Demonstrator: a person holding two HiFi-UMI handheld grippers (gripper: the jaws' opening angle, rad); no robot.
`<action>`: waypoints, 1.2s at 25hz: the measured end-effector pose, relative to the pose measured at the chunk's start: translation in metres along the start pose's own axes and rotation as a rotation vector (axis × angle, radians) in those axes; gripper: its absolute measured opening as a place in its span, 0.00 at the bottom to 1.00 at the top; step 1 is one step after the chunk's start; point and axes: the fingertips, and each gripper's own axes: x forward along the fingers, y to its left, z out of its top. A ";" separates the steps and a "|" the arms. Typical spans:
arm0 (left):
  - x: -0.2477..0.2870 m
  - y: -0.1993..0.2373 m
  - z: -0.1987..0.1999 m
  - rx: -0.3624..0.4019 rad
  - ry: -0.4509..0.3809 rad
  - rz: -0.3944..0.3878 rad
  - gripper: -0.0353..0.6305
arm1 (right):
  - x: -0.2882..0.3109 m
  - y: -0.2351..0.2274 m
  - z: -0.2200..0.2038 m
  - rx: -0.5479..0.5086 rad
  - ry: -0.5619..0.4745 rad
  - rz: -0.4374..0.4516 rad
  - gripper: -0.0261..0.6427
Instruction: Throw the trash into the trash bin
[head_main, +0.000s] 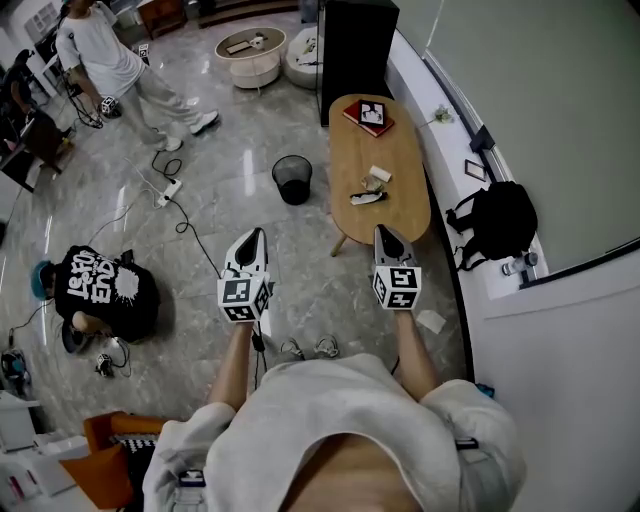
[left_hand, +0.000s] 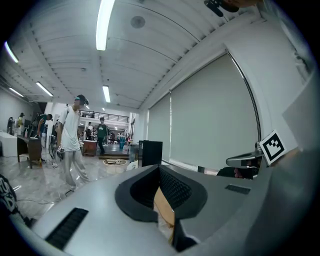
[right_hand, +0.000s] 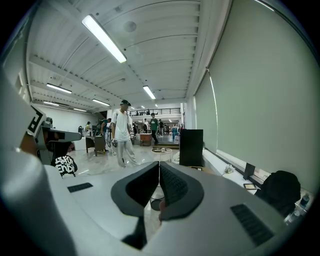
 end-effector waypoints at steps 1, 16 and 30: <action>0.000 -0.001 -0.001 -0.001 0.002 0.005 0.08 | 0.001 -0.001 -0.001 -0.003 0.002 0.002 0.08; 0.037 0.033 -0.022 -0.034 0.038 0.060 0.08 | 0.067 -0.001 -0.010 -0.037 0.043 0.044 0.08; 0.156 0.120 0.009 -0.048 0.000 -0.023 0.08 | 0.187 -0.001 0.032 -0.055 0.045 -0.042 0.08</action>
